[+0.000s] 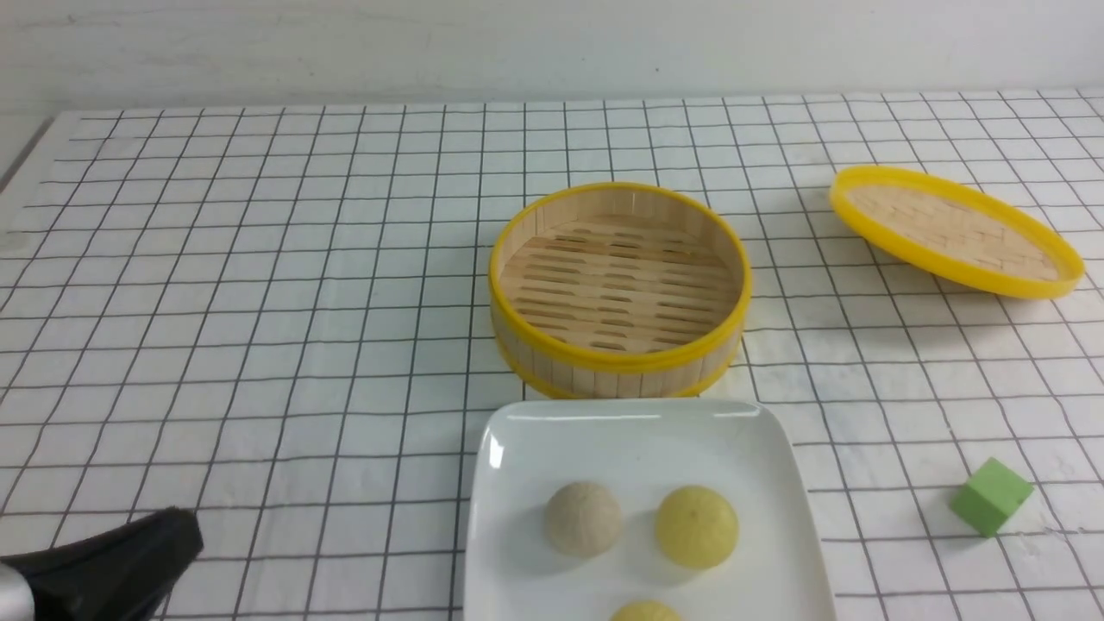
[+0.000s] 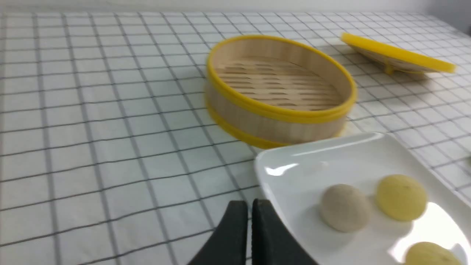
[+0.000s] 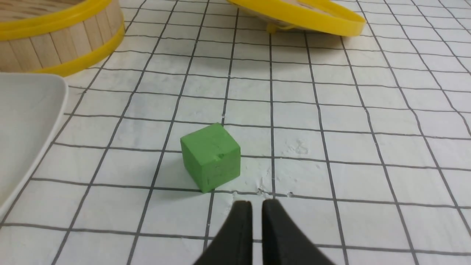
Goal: Put the steamed buns into the plate on the white-black tablecloth.
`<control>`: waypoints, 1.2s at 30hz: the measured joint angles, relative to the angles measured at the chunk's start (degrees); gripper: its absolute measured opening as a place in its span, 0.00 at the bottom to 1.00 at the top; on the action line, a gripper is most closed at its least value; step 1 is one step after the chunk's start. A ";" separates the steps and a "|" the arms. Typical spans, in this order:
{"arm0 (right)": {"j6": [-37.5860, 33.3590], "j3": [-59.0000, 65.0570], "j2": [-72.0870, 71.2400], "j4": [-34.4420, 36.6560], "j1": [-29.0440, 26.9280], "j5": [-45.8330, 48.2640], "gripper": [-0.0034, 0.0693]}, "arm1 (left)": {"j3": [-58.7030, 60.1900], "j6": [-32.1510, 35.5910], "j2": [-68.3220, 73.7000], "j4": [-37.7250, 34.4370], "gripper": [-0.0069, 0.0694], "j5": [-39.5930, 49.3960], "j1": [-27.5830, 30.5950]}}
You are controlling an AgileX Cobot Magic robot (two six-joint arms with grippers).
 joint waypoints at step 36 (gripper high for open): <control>0.00 0.00 0.00 0.00 0.00 0.00 0.19 | 14.34 12.61 -13.74 -7.00 0.20 2.93 32.05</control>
